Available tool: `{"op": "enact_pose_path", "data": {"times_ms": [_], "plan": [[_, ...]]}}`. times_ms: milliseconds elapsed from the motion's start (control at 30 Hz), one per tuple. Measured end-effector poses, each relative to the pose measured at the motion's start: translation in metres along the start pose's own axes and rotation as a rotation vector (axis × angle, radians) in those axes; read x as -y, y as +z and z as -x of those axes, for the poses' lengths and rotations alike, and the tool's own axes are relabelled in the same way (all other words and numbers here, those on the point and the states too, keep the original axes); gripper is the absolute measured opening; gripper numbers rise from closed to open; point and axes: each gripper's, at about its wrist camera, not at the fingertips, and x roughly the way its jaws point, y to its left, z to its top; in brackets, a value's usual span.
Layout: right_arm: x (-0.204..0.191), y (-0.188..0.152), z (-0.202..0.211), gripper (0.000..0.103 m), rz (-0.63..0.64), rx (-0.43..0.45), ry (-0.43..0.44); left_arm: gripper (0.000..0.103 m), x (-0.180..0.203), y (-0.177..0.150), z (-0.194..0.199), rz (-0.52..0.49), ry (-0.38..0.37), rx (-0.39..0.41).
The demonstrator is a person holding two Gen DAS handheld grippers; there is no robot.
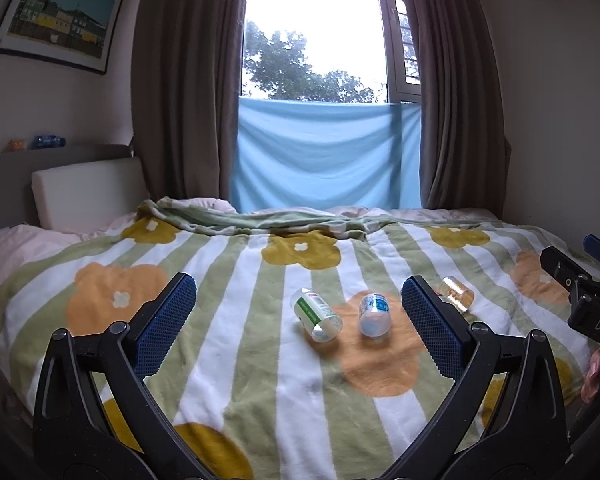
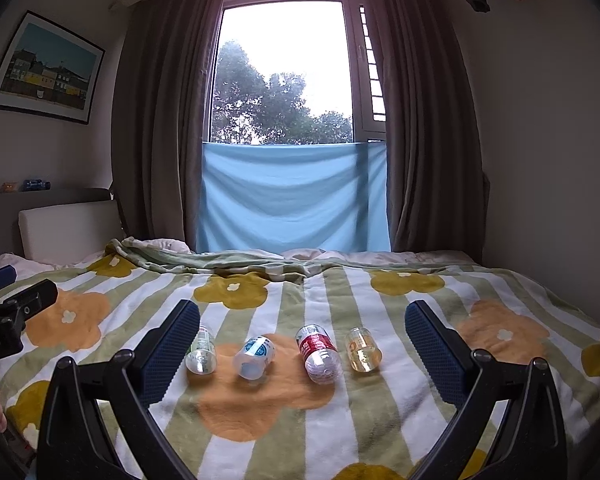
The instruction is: Flip cup upside down
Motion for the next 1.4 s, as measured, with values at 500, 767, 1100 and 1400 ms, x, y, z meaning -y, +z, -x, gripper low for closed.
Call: {"op": "enact_pose_path", "data": {"times_ms": [500,767,1100,1400], "plan": [[0.006,-0.003,-0.002,0.103,-0.003,-0.002,0.000,0.103,-0.002,0.004,-0.007,0.027,-0.011,-0.031],[0.009,-0.006,-0.005,0.103,0.007,-0.009,0.000,0.103,0.003,0.011,-0.029,0.026,0.001,-0.087],[0.014,-0.014,-0.024,0.103,0.020,-0.039,0.048,0.103,0.003,0.025,-0.138,0.060,-0.013,-0.288],[0.015,-0.024,-0.049,0.103,0.037,-0.098,0.053,0.103,0.002,-0.002,-0.284,0.127,-0.034,-0.593]]}}
